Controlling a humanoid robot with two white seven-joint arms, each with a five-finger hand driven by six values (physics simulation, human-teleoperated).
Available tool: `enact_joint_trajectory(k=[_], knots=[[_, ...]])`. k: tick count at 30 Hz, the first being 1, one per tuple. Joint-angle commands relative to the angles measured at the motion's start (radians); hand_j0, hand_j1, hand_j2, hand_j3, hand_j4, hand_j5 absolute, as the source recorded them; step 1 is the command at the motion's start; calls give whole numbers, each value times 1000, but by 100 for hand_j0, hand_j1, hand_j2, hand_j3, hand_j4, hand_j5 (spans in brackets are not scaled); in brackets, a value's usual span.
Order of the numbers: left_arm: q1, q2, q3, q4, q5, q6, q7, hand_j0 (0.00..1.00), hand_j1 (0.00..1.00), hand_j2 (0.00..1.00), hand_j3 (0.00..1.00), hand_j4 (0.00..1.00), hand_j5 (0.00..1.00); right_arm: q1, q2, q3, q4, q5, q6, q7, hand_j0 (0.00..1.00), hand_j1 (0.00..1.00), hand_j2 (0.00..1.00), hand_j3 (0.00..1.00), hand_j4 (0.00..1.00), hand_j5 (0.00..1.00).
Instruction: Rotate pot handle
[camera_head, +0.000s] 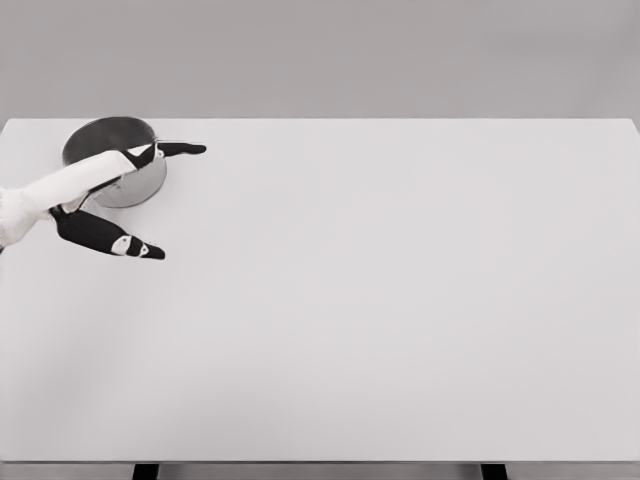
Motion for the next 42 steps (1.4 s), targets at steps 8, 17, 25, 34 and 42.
enact_joint_trajectory(k=[8,17,25,34,42], knots=[[-11,142,-135,0,127,438,-1,100,100,100,100,100,100,0,0,0,0,0,0,0,100,100,100,100,100,100],[-43,125,-144,2,122,639,-1,100,100,100,100,100,100,0,0,-1,0,0,0,0,100,100,100,100,100,100],[-202,62,-273,40,157,676,-1,100,100,100,100,100,100,0,0,0,0,0,0,0,100,100,100,100,100,100],[-249,65,-337,121,174,714,-1,100,100,100,100,100,100,0,0,0,2,0,0,0,100,100,100,100,100,100],[-253,68,-340,213,160,714,-1,100,100,100,100,100,100,0,0,0,0,0,0,0,100,100,100,100,100,100]])
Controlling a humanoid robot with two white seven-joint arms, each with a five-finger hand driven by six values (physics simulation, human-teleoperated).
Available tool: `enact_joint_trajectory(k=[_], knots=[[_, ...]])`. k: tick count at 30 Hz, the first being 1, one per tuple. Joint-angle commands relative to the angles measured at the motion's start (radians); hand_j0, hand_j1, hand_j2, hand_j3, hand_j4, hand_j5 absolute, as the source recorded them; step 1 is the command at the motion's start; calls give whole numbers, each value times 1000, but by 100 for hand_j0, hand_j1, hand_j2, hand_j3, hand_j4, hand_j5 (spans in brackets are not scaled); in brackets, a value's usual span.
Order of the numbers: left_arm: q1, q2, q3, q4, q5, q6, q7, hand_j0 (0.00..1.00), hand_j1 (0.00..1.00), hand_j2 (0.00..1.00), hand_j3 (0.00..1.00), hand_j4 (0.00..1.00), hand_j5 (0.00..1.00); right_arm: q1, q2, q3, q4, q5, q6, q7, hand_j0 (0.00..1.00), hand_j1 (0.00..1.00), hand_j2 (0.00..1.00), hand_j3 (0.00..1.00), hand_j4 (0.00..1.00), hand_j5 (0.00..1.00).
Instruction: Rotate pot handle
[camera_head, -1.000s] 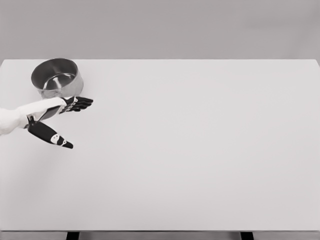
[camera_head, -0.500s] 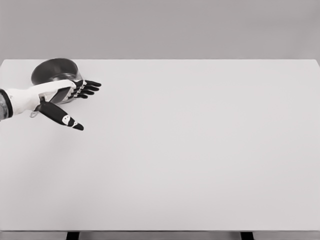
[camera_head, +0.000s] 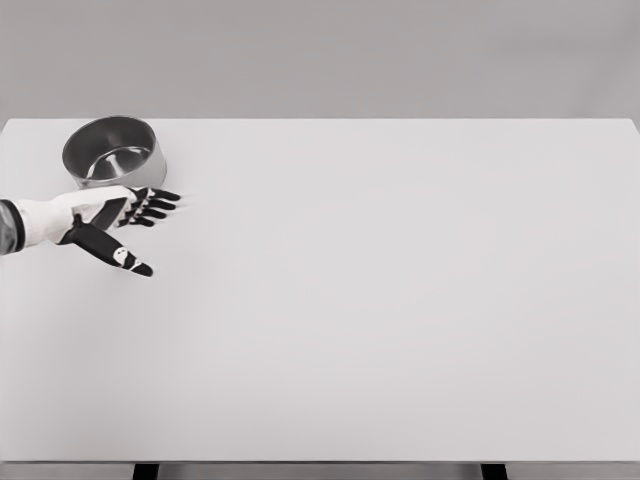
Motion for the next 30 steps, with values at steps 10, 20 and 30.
enact_joint_trajectory(k=[10,20,30], knots=[[2,-2,-1,78,-67,0,0,100,100,100,100,100,100,0,0,-1,0,0,0,0,100,100,100,100,100,100],[6,8,1,85,-79,-2,0,100,100,100,100,100,100,0,0,0,1,0,0,0,100,100,100,100,100,100],[6,34,7,95,-82,-3,0,100,100,100,100,100,100,0,0,-1,1,0,0,0,100,100,100,100,100,100]])
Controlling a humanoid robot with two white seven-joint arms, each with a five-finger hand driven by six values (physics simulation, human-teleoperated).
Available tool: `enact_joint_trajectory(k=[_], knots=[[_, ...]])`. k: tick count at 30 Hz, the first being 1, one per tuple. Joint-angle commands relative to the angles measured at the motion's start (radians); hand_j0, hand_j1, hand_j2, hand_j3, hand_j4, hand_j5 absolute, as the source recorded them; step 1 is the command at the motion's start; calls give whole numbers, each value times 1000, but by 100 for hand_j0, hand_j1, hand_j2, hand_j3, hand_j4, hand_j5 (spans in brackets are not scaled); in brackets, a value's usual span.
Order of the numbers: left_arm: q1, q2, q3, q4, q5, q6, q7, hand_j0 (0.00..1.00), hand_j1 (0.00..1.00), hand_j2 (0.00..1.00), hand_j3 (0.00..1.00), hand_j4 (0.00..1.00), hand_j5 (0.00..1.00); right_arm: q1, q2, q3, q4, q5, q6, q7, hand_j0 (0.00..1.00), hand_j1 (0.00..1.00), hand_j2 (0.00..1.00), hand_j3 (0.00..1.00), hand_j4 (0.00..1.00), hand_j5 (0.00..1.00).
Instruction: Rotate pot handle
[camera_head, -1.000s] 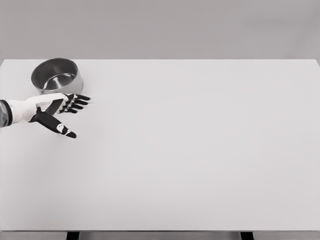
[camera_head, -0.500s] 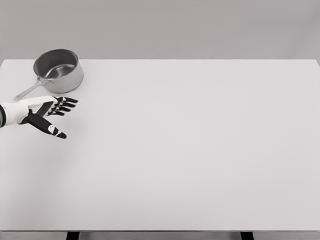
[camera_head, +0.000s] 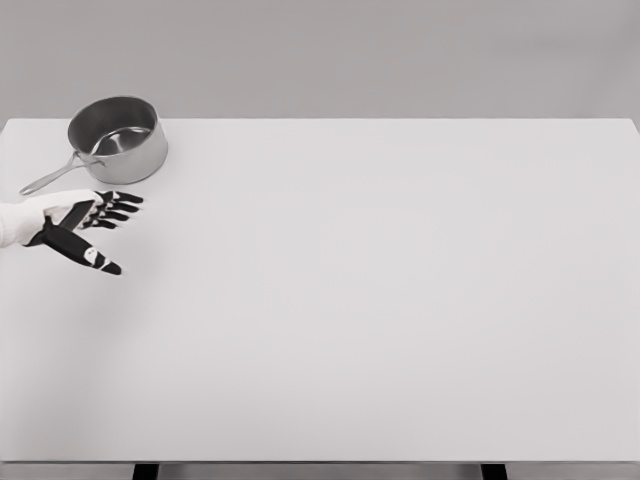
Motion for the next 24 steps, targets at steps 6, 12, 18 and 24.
enact_joint_trajectory(k=[6,12,18,24], knots=[[-5,12,-2,87,-52,-7,0,100,100,100,100,100,100,0,0,0,1,0,0,0,100,100,100,100,100,100],[-6,12,8,117,-86,-8,0,100,100,100,100,100,100,0,0,0,0,0,0,0,100,100,100,100,100,100],[-31,12,4,125,-103,-8,0,100,100,100,100,100,100,0,0,0,1,0,0,0,100,100,100,100,100,100],[-51,10,-4,157,-139,-8,0,100,100,100,100,100,100,0,0,0,0,0,0,0,100,100,100,100,100,100]])
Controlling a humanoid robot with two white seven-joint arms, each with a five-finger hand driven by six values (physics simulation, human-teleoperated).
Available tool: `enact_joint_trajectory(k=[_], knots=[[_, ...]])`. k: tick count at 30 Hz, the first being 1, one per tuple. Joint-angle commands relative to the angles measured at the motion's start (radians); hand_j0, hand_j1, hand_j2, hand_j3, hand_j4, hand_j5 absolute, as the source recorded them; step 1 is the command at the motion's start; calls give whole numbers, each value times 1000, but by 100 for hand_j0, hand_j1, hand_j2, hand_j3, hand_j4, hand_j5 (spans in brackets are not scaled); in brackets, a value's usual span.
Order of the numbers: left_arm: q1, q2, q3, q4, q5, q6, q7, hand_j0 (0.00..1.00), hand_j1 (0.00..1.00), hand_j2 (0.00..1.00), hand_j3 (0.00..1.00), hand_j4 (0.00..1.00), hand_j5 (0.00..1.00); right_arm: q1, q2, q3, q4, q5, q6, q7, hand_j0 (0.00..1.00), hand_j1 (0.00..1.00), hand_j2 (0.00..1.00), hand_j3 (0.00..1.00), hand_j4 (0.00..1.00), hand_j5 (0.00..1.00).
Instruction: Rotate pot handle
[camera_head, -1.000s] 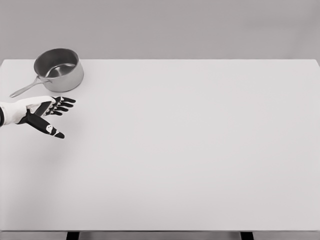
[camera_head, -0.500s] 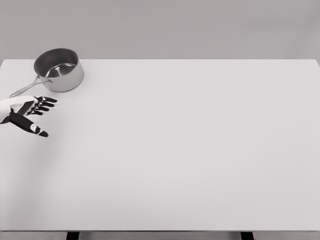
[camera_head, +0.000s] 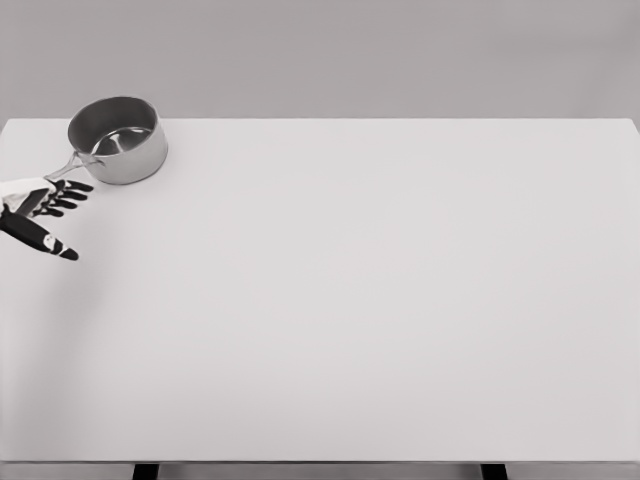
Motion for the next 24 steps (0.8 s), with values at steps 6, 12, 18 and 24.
enact_joint_trajectory(k=[6,12,18,24], knots=[[-12,-9,-3,50,-47,-4,0,100,100,100,100,100,100,0,0,0,0,0,0,0,100,100,100,100,100,100],[-23,-14,-2,78,-70,-6,0,100,100,100,100,100,100,0,0,0,0,0,0,0,100,100,100,100,100,100],[-52,-46,-3,125,-127,-7,0,100,100,100,100,100,100,0,0,0,0,0,0,0,100,100,100,100,100,100],[-64,-53,-3,147,-164,-7,0,100,100,100,100,100,100,0,0,0,1,0,0,0,100,100,100,100,100,100]])
